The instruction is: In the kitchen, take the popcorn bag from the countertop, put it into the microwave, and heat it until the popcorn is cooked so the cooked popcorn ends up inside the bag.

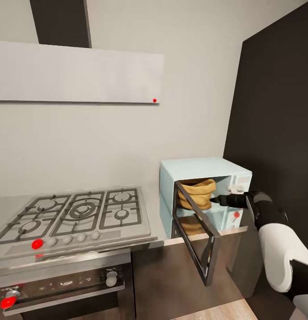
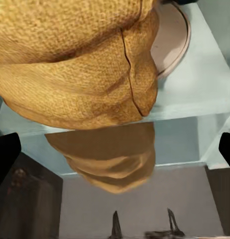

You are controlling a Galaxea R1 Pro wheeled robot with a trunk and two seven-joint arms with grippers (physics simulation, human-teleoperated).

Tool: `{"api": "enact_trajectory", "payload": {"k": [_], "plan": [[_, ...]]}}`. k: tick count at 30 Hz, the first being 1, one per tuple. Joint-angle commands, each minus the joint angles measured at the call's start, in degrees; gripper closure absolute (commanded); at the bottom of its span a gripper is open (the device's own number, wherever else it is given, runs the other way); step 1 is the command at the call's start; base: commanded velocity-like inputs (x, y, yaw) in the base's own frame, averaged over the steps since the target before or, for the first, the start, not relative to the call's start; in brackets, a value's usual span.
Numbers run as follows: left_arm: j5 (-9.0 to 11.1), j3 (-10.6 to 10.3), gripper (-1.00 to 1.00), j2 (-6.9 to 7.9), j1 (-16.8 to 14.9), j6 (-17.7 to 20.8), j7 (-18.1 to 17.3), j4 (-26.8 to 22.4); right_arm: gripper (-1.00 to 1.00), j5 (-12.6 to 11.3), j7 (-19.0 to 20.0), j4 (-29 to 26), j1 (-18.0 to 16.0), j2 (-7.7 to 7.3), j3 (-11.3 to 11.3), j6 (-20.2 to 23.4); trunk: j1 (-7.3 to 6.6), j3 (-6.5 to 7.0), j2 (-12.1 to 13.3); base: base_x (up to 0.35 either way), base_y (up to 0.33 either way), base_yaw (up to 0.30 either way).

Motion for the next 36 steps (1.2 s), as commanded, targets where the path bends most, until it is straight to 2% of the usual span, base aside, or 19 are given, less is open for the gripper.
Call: {"api": "enact_trajectory", "payload": {"k": [1, 10, 21, 27, 30, 32, 36], "plan": [[0.51, 0.07, -1.0, -0.02, -0.02, -0.14, 0.01, 0.0, -1.0, 0.64, 0.42, 0.51, -0.05, -0.22, -0.23, 0.09, 0.01, -0.07, -0.05, 0.0, -0.052, 0.0], [0.51, 0.03, -1.0, -0.02, -0.02, -0.14, 0.01, 0.0, -1.0, 0.6, -0.17, 3.1, -0.03, 0.21, -0.18, 0.04, 0.01, -0.07, -0.05, 0.0, -0.189, 0.011], [0.51, 0.03, -1.0, -0.02, -0.02, -0.14, 0.01, 0.0, -1.0, 0.44, -0.27, 3.47, -0.03, 0.56, -0.12, -0.23, 0.01, -0.07, -0.05, 0.0, -0.007, 0.246], [0.51, 0.03, -1.0, -0.01, -0.02, -0.14, 0.01, 0.0, -1.0, -0.43, -0.15, 4.33, -0.03, 0.77, -0.33, -7.0, 0.01, -0.07, -0.05, 0.0, 0.0, 0.029], [0.51, 0.03, -1.0, 0.0, -0.02, -0.14, -0.01, 0.0, -1.0, -3.83, -0.56, 6.98, -0.03, 0.75, -0.35, -10.12, 0.01, -0.07, -0.05, 0.0, 0.0, 0.001], [0.51, 0.03, -1.0, -0.01, -0.02, -0.14, 0.01, 0.0, -1.0, -5.82, -2.88, 10.04, -0.03, 0.79, -0.36, -13.9, 0.01, -0.07, -0.05, 0.0, 0.0, 0.0], [0.51, 0.03, -1.0, -0.02, -0.02, -0.14, -0.03, 0.0, -1.0, -6.64, -8.49, 14.3, -0.02, 1.03, -0.36, -21.31, 0.01, -0.07, -0.05, 0.0, 0.0, 0.0]]}}
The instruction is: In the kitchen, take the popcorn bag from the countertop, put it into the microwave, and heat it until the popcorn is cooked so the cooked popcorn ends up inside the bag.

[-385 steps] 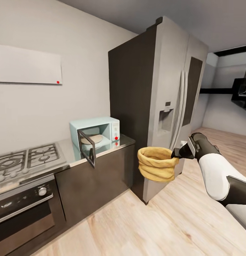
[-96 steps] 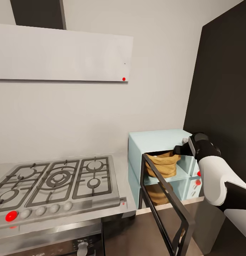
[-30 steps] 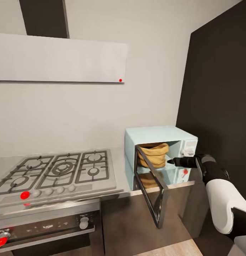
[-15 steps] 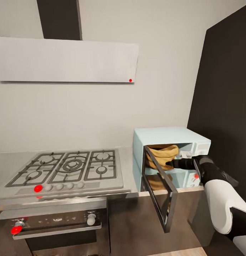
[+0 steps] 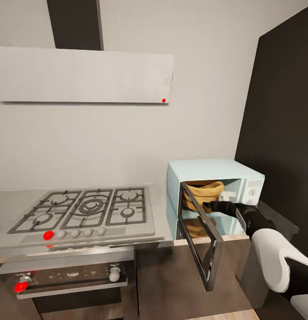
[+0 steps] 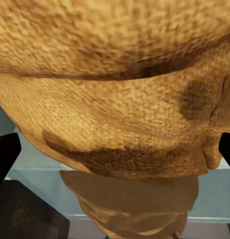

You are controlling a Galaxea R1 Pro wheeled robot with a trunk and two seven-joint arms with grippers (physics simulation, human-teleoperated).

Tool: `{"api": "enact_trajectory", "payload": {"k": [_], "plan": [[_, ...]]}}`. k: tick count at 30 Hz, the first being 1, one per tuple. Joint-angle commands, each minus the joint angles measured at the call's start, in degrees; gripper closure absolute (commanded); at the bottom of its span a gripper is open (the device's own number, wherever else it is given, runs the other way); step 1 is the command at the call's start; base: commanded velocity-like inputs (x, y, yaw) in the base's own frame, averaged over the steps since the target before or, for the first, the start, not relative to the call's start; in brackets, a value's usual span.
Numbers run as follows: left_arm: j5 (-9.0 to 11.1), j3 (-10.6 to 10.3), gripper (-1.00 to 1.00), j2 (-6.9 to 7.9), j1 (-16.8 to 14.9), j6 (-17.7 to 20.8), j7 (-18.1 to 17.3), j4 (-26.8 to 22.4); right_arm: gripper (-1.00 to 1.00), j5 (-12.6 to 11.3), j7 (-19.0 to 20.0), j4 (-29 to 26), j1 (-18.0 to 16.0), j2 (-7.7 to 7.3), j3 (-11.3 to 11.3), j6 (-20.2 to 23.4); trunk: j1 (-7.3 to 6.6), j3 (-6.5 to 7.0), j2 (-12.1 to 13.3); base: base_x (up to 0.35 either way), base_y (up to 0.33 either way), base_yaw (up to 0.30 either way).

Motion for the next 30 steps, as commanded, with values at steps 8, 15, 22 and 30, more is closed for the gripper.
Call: {"api": "enact_trajectory", "payload": {"k": [8, 15, 22, 30], "plan": [[0.51, 0.03, -1.0, -0.01, -0.01, -0.13, 0.03, 0.0, -1.0, 0.39, -0.52, 1.58, -0.07, 0.29, -0.49, -2.44, 0.0, -0.07, -0.05, 0.0, 0.0, 0.0], [0.51, -0.05, -1.0, 0.05, -0.01, -0.13, -0.04, 0.0, -1.0, 0.39, -0.37, 1.68, -0.07, 0.6, -0.49, -2.51, 0.0, -0.07, -0.05, 0.138, 0.0, 0.0], [0.51, -0.06, -1.0, 0.03, -0.01, -0.13, -0.04, 0.0, -1.0, 0.3, -0.34, 1.68, -0.07, 0.64, -0.49, -2.6, 0.0, -0.07, -0.05, 0.294, 0.0, 0.0], [0.51, -0.03, -1.0, 0.03, -0.01, -0.13, -0.04, 0.0, -1.0, 0.23, -0.34, 1.68, -0.07, 0.55, -0.49, -2.6, 0.0, -0.07, -0.05, 0.084, 0.0, 0.0]]}}
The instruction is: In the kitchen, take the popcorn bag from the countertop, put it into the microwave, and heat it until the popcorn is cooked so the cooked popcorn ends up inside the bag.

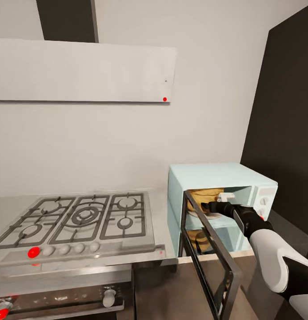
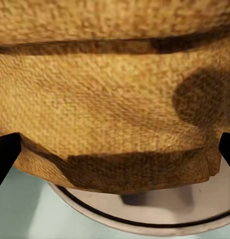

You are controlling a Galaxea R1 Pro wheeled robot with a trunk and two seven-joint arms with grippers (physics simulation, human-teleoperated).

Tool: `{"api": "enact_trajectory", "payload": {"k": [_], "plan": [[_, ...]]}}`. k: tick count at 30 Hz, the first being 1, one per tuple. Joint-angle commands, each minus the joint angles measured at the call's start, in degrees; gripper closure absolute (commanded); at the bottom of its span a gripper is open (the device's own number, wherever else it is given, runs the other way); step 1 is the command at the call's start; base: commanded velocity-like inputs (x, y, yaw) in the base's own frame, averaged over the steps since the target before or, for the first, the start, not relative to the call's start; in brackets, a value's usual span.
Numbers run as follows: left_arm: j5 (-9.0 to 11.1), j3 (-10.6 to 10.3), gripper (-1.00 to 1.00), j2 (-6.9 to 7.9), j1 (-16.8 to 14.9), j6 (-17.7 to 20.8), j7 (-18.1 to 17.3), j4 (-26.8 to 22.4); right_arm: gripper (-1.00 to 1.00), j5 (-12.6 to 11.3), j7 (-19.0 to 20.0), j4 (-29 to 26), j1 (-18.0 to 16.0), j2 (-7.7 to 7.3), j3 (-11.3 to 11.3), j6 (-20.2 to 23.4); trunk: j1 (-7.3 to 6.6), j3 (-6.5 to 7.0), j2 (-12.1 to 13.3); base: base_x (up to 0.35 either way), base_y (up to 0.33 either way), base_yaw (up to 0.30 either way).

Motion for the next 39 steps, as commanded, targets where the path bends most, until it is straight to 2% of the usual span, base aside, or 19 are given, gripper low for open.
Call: {"api": "enact_trajectory", "payload": {"k": [1, 19, 22, 25, 26, 29, 32, 33, 34, 35, 36, 38, 39], "plan": [[0.52, 0.05, -1.0, -0.01, -0.02, -0.13, -0.01, 0.0, -1.0, 0.41, 0.43, -0.1, -0.05, 0.04, -0.49, 0.31, 0.0, -0.07, -0.05, 0.002, 0.0, 0.0], [0.52, 0.16, -1.0, -0.06, -0.02, -0.13, 0.08, 0.0, -1.0, 0.76, 0.9, -1.25, -0.05, -0.88, -0.41, 1.2, 0.0, -0.07, -0.05, -0.279, 0.0, 0.0], [0.52, 0.16, -1.0, -0.06, -0.02, -0.13, 0.08, 0.0, -1.0, 0.78, 2.84, -5.25, -0.05, -0.99, -0.36, 8.67, 0.0, -0.07, -0.05, -0.312, -0.032, 0.0], [0.52, 0.16, -1.0, -0.06, -0.02, -0.13, 0.08, 0.0, -1.0, 1.05, 4.18, -7.78, -0.05, -1.23, -0.4, 13.43, 0.0, -0.07, -0.05, -0.312, -0.068, 0.0], [0.52, 0.16, -1.0, -0.06, -0.02, -0.13, 0.08, 0.0, -1.0, 1.05, 4.28, -7.96, -0.05, -1.75, -0.4, 13.83, 0.0, -0.07, -0.05, -0.312, -0.074, 0.0], [0.52, 0.16, -1.0, -0.06, -0.02, -0.13, 0.08, 0.0, -1.0, 0.78, 4.41, -6.67, -0.05, -6.41, -0.37, 14.49, 0.0, -0.07, -0.05, -0.312, -0.079, 0.0], [0.52, 0.16, -1.0, -0.06, -0.02, -0.13, 0.08, 0.0, -1.0, 1.11, 4.39, 1.37, -0.05, -12.48, -0.33, 14.26, 0.0, -0.07, -0.05, -0.312, -0.089, 0.0], [0.52, 0.16, -1.0, -0.06, -0.02, -0.13, 0.08, 0.0, -1.0, 1.84, 4.25, 5.88, -0.05, -14.4, -0.29, 13.98, 0.0, -0.07, -0.05, -0.312, -0.091, 0.0], [0.52, 0.16, -1.0, -0.06, -0.02, -0.13, 0.08, 0.0, -1.0, 3.64, 4.03, 11.91, -0.05, -16.61, -0.25, 12.66, 0.0, -0.07, -0.05, -0.312, -0.091, 0.0], [0.52, 0.17, -1.0, -0.06, -0.02, -0.13, 0.08, 0.0, -1.0, 5.17, 3.73, 15.85, -0.05, -17.79, -0.19, 10.6, 0.0, -0.07, -0.05, -0.312, -0.091, 0.0], [0.52, 0.17, -1.0, -0.06, -0.02, -0.13, 0.08, 0.0, -1.0, 6.17, 3.39, 18.27, -0.03, -18.28, -0.17, 9.0, 0.0, -0.07, -0.05, -0.312, -0.091, 0.0], [0.52, 0.16, -1.0, -0.06, -0.02, -0.13, 0.08, 0.0, -1.0, 8.1, 1.65, 21.61, 0.59, -18.47, 0.0, 5.49, 0.0, -0.07, -0.05, -0.312, -0.092, 0.0], [0.52, 0.16, -1.0, -0.06, -0.02, -0.13, 0.08, 0.0, -1.0, 8.68, 0.16, 22.38, 2.07, -18.33, 0.06, 4.39, 0.0, -0.07, -0.05, -0.286, -0.074, 0.0]]}}
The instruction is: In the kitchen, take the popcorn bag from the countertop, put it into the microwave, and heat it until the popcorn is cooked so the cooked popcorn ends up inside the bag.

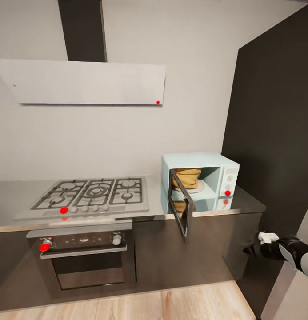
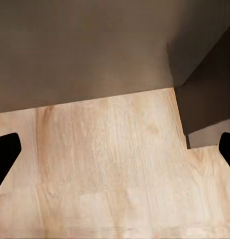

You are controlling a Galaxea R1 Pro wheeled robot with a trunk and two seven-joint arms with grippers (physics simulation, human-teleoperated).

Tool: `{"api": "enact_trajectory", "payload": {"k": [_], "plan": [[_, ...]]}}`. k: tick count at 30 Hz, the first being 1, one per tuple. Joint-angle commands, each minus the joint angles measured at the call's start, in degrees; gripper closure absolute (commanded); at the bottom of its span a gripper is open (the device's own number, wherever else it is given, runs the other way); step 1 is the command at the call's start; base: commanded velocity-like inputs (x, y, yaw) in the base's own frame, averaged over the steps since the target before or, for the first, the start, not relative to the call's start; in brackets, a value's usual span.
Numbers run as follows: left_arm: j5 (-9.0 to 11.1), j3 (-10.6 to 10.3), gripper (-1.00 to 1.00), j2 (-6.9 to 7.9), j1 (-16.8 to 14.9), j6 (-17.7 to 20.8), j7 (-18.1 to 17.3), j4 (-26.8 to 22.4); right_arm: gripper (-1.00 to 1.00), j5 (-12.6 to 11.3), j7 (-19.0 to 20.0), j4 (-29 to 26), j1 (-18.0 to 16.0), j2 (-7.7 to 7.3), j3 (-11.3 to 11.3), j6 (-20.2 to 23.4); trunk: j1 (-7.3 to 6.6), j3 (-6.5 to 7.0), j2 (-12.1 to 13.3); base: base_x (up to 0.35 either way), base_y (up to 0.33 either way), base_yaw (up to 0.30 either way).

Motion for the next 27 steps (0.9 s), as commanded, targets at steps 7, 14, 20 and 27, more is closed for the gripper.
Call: {"api": "enact_trajectory", "payload": {"k": [7, 14, 20, 27], "plan": [[0.52, -0.13, -1.0, 0.07, -0.02, -0.14, 0.0, 0.01, -1.0, 1.14, -10.51, 0.8, 17.04, 10.69, -0.58, -6.83, -0.03, -0.06, -0.06, -0.063, -0.013, 0.0], [0.65, 0.1, -1.0, 0.07, -0.02, -0.14, 0.0, 0.01, -1.0, 0.88, -16.99, 0.93, 35.73, 16.89, -0.66, -17.11, -0.03, -0.06, -0.06, 0.0, 0.0, 0.0], [0.68, 0.14, -1.0, 0.07, -0.02, -0.14, 0.0, 0.01, -1.0, 0.59, -17.46, 0.98, 40.91, 16.78, -0.95, -16.88, -0.03, -0.06, -0.06, 0.0, 0.0, 0.0], [2.65, 2.05, -1.0, -0.01, -0.02, -0.14, 0.0, -0.07, -1.0, 0.54, -17.65, 0.98, 44.98, 16.9, -1.09, -19.34, -0.03, -0.06, -0.06, 0.0, 0.0, 0.11]]}}
